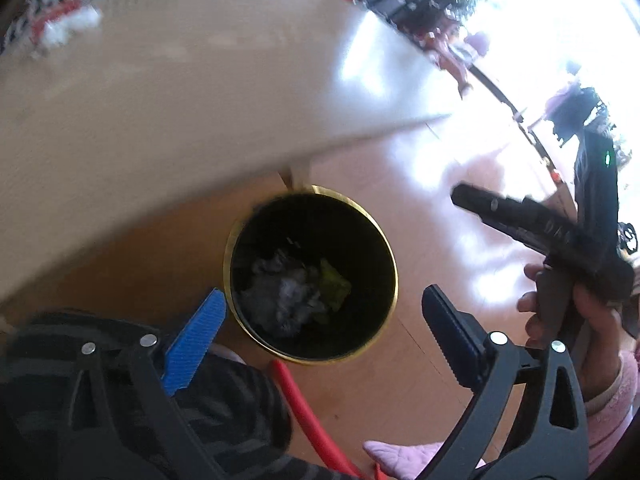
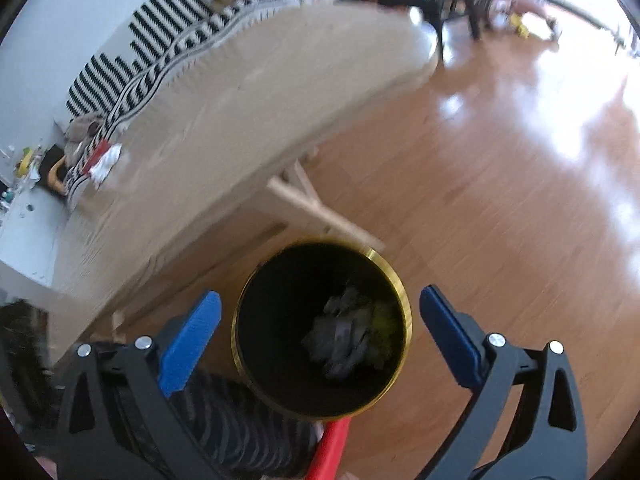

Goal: Collect trash
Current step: 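Carry both items over the black bin and open both grippers, then move both grippers back toward the red box and white tissue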

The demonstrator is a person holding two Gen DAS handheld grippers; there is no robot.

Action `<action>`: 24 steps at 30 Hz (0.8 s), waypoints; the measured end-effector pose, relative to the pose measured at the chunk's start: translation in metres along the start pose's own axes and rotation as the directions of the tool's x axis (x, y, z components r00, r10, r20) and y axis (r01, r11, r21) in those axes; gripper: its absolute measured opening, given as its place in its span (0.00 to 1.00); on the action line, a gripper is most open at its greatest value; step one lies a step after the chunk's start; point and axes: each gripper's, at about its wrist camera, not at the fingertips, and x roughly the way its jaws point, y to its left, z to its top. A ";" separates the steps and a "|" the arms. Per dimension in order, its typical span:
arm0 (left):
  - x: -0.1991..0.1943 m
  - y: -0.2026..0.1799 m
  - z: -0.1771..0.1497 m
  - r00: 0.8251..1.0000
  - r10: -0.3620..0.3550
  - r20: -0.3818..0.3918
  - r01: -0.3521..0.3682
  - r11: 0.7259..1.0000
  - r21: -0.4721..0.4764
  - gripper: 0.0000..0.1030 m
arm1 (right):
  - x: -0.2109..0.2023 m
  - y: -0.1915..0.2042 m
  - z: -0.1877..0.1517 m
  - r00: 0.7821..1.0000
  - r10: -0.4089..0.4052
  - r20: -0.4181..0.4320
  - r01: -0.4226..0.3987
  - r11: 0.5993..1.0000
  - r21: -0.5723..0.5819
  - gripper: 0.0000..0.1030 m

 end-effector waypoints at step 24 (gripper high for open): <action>-0.107 0.256 0.045 0.911 0.405 0.076 -0.337 0.838 -0.430 0.94 | 0.123 0.265 0.072 0.987 0.140 -0.081 -0.162 0.879 -0.448 0.93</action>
